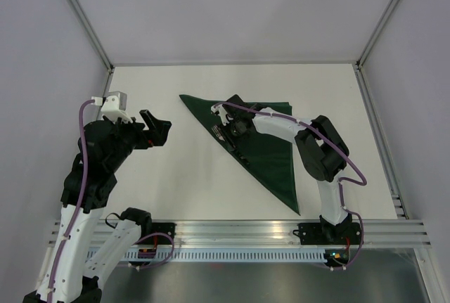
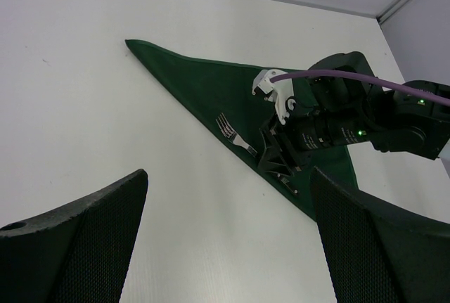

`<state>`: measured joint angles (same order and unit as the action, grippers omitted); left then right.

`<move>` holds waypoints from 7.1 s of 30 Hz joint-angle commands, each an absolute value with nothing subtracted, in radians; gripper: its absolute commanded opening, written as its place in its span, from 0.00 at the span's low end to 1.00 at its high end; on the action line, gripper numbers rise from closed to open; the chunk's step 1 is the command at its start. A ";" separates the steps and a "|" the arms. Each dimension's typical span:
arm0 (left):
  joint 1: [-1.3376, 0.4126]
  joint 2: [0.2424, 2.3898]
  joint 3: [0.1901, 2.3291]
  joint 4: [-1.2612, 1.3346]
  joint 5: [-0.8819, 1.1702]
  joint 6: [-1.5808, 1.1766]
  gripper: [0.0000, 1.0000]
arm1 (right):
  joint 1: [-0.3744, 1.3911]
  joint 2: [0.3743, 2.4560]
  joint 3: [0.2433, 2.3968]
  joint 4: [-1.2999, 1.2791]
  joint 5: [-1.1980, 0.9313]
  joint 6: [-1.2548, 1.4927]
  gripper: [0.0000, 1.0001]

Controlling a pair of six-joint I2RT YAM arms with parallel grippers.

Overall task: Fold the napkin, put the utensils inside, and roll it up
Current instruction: Place the utensil onto the napkin, then fold the napkin

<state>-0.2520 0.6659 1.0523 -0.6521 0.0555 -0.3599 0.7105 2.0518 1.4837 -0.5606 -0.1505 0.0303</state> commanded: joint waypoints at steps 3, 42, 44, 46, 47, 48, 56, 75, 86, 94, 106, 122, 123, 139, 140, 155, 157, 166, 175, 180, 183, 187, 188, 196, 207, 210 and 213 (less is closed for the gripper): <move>-0.250 0.667 1.074 -0.640 0.106 -0.339 1.00 | 0.710 1.988 1.529 -0.601 -0.161 0.034 0.48; -1.577 1.748 0.727 0.928 -0.399 0.460 0.88 | -0.204 1.574 1.330 -0.623 -0.647 0.018 0.49; -1.583 1.836 0.756 0.963 -0.402 0.472 0.87 | -0.207 1.569 1.322 -0.623 -0.647 0.012 0.49; -1.586 1.900 0.799 0.982 -0.399 0.483 0.85 | -0.209 1.563 1.313 -0.621 -0.649 0.008 0.49; -1.586 1.917 0.811 0.982 -0.390 0.488 0.85 | -0.213 1.562 1.310 -0.620 -0.649 0.008 0.49; -1.588 1.934 0.837 0.976 -0.387 0.492 0.84 | -0.213 1.560 1.309 -0.618 -0.650 0.009 0.48; -1.597 2.043 0.914 0.928 -0.367 0.528 0.74 | -0.218 1.557 1.296 -0.614 -0.661 0.009 0.47; -1.618 2.123 0.937 0.902 -0.377 0.551 0.53 | -0.219 1.555 1.285 -0.606 -0.664 0.009 0.44; -1.614 2.151 0.957 0.900 -0.399 0.569 0.32 | -0.219 1.555 1.281 -0.604 -0.667 0.009 0.42; -1.603 2.131 0.991 0.873 -0.414 0.534 0.02 | -0.219 1.555 1.281 -0.601 -0.666 0.009 0.41; -1.410 1.896 0.968 0.769 -0.353 0.143 0.02 | -0.219 1.555 1.278 -0.600 -0.667 0.009 0.41; -0.893 1.589 0.792 0.534 -0.304 -0.459 0.02 | -0.219 1.557 1.272 -0.597 -0.672 0.012 0.41; -0.872 1.586 0.785 0.522 -0.295 -0.488 0.02 | -0.219 1.557 1.270 -0.595 -0.670 0.012 0.41; -0.635 1.663 0.779 0.456 -0.181 -0.589 0.02 | -0.219 1.566 1.267 -0.595 -0.670 0.009 0.41; -0.626 1.673 0.778 0.456 -0.176 -0.597 0.02 | -0.219 1.566 1.267 -0.595 -0.670 0.008 0.41; -0.577 1.712 0.775 0.472 -0.140 -0.615 0.02 | -0.219 1.580 1.266 -0.600 -0.673 0.008 0.41; -0.571 1.720 0.779 0.469 -0.137 -0.614 0.02 | -0.219 1.578 1.267 -0.601 -0.673 0.009 0.41; -0.538 1.733 0.790 0.474 -0.107 -0.614 0.02 | -0.219 1.585 1.266 -0.601 -0.673 0.008 0.41; -0.517 1.749 0.811 0.466 -0.080 -0.617 0.13 | -0.219 1.589 1.267 -0.604 -0.673 0.009 0.41; -0.505 1.730 0.824 0.456 -0.067 -0.609 0.43 | -0.219 1.588 1.267 -0.604 -0.672 0.009 0.41; -0.489 1.700 0.828 0.446 -0.075 -0.600 0.52 | -0.219 1.588 1.267 -0.604 -0.670 0.008 0.41; -0.434 1.652 0.850 0.405 -0.089 -0.584 0.55 | -0.219 1.591 1.267 -0.603 -0.672 0.009 0.41; -0.419 1.635 0.854 0.396 -0.089 -0.583 0.55 | -0.219 1.592 1.267 -0.606 -0.673 0.008 0.41; -0.216 1.667 0.942 0.264 -0.055 -0.637 0.55 | -0.216 1.592 1.267 -0.603 -0.681 0.009 0.41; -0.141 1.955 1.201 0.170 0.035 -0.655 0.53 | -0.204 1.595 1.267 -0.600 -0.676 0.008 0.41; -0.137 1.991 1.227 0.163 0.031 -0.681 0.53 | -0.204 1.598 1.266 -0.601 -0.676 0.009 0.41; -0.133 2.023 1.235 0.181 0.029 -0.709 0.53 | -0.204 1.600 1.266 -0.600 -0.680 0.009 0.41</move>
